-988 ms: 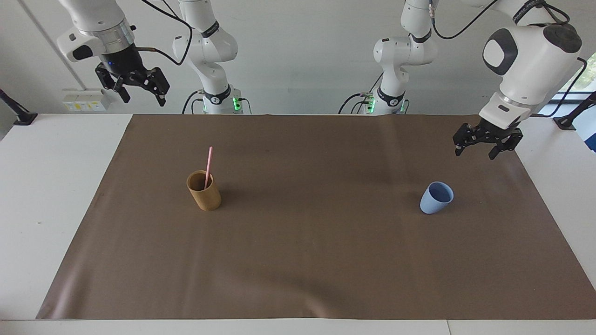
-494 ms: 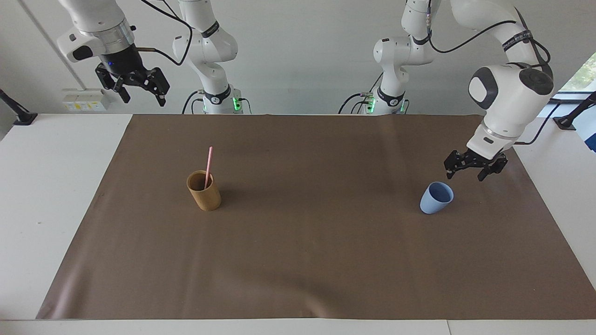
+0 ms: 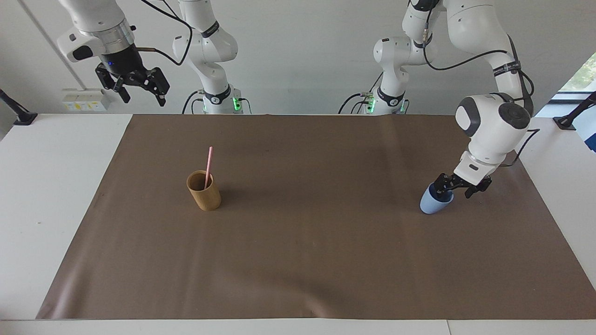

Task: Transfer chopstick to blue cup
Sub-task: 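Grasp the light blue cup with the left gripper and slide it toward the table center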

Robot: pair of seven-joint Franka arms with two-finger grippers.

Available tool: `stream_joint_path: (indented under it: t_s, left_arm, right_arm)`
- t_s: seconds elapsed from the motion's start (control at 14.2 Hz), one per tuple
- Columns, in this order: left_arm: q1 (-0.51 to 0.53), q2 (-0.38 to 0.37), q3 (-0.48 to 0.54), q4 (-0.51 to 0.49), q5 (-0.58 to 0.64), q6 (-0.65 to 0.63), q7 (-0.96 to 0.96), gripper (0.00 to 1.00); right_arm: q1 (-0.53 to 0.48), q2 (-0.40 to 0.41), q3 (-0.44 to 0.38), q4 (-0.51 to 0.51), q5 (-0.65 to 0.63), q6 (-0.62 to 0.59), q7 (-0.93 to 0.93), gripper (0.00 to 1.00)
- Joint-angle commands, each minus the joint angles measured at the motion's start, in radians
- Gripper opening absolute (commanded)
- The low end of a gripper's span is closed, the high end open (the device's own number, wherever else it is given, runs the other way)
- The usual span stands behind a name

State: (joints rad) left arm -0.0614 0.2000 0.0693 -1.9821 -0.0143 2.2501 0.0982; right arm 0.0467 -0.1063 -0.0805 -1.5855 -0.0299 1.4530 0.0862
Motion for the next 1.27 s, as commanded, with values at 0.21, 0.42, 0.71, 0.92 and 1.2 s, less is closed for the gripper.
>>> stream_joint_path:
  t_s: [0.21,0.42,0.71,0.92,1.2]
  left_arm:
    - [0.001,-0.004,0.006,-0.055,-0.107,0.066,-0.031,0.06]
    - [0.0,-0.005,0.006,-0.055,-0.145,0.057,-0.051,0.0]
    - [-0.05,-0.013,0.009,-0.031,-0.139,0.017,-0.049,0.0]
    - [-0.19,-0.004,0.009,-0.012,-0.119,0.042,-0.196,0.0]
    - [-0.381,-0.013,0.007,-0.012,-0.016,0.043,-0.498,0.0]
  right_arm:
    - [-0.008,-0.024,0.001,-0.027,0.018,-0.002,0.004,1.0]
    - [-0.008,-0.026,0.001,-0.03,0.018,-0.002,0.004,1.0]
    - [-0.008,-0.03,0.001,-0.033,0.018,-0.002,0.006,1.0]
    - [-0.008,-0.03,0.001,-0.033,0.018,-0.002,0.006,1.0]
    - [-0.008,-0.03,0.001,-0.034,0.018,-0.002,0.007,1.0]
